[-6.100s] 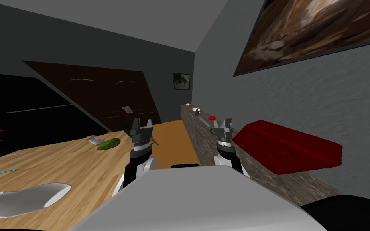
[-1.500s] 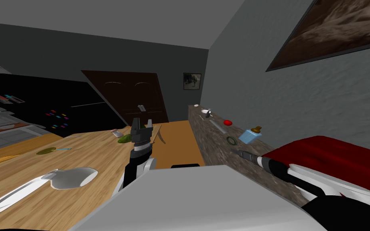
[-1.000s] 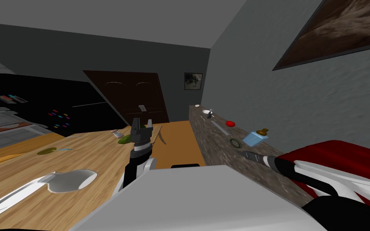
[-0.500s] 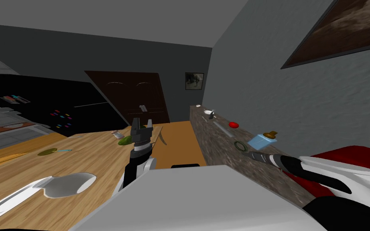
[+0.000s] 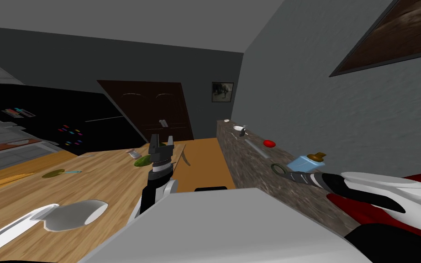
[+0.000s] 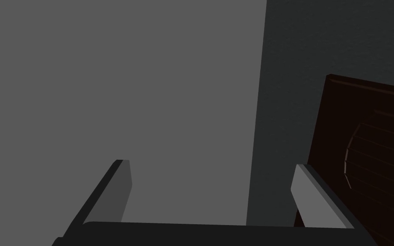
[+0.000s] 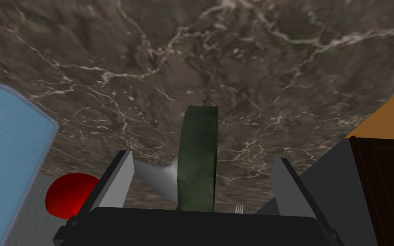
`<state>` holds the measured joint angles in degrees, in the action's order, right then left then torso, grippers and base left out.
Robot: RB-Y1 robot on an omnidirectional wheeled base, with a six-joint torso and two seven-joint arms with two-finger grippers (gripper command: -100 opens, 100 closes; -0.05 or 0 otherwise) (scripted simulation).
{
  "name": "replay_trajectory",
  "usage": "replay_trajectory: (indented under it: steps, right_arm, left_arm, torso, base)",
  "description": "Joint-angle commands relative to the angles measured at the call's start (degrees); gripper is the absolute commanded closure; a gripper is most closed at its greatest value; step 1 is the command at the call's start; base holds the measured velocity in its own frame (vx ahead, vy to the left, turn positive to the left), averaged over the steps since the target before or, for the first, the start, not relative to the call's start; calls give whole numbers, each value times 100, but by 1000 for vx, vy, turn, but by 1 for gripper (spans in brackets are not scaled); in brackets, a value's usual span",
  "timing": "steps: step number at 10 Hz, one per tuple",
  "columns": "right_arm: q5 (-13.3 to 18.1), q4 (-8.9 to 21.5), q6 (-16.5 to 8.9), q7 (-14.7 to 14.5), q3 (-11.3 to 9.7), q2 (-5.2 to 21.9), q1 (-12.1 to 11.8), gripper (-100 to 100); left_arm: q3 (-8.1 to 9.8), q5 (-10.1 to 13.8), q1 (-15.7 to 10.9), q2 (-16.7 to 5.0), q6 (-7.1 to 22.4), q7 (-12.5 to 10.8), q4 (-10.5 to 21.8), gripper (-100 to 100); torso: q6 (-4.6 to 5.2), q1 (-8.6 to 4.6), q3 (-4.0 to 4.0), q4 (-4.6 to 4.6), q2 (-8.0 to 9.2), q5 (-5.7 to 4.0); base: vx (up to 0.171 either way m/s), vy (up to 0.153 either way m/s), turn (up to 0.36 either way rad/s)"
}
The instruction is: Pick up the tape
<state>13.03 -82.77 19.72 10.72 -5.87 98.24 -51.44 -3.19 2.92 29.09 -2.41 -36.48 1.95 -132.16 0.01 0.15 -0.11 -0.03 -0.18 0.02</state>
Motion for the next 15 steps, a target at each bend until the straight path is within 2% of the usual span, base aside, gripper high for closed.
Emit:
replay_trajectory:
  steps: [1,4,5,6,7,9,10,13,14,15]
  right_arm:
    - [-51,91,52,5,7,260,-130,-100]
    - [-94,222,122,31,-91,584,-191,-100]
    - [-105,171,87,19,-32,535,-224,-100]
    - [-106,175,92,23,-37,546,-224,0]
    - [115,201,111,155,-5,442,-189,-100]
    - [475,253,151,421,57,235,-120,-100]
    - [556,253,151,421,57,235,-120,-100]
    - [1129,332,210,820,150,-75,-16,-100]
    - [1217,332,210,820,150,-75,-16,-100]
    - [1436,358,230,953,181,-178,18,-100]
  left_arm:
    - [0,0,0,0,0,0,0,0]
    - [0,0,0,0,0,0,0,0]
    - [0,0,0,0,0,0,0,0]
    - [0,0,0,0,0,0,0,0]
    - [0,0,0,0,0,0,0,0]
    - [0,0,0,0,0,0,0,0]
    - [0,0,0,0,0,0,0,0]
    - [0,0,0,0,0,0,0,0]
    - [0,0,0,0,0,0,0,0]
    - [0,0,0,0,0,0,0,0]
  torso:
    - [0,0,0,0,0,0]
    - [0,1,-3,-1,-4,0]
    - [0,0,0,0,0,-1]
    - [2,-7,5,2,9,-2]
    - [2,-11,9,4,16,-4]
    - [2,-15,10,4,17,-5]
    - [2,-15,10,4,17,-5]
    - [2,-15,11,5,19,-5]
    - [2,-16,11,4,18,-5]
    - [3,-16,11,4,18,-5]
  base:
    - [57,35,20]
    - [53,33,18]
    - [17,13,4]
    - [0,0,0]
    - [7,1,28]
    - [13,-1,37]
    - [9,-2,14]
    - [8,-2,32]
    - [10,-3,15]
    - [9,-1,24]
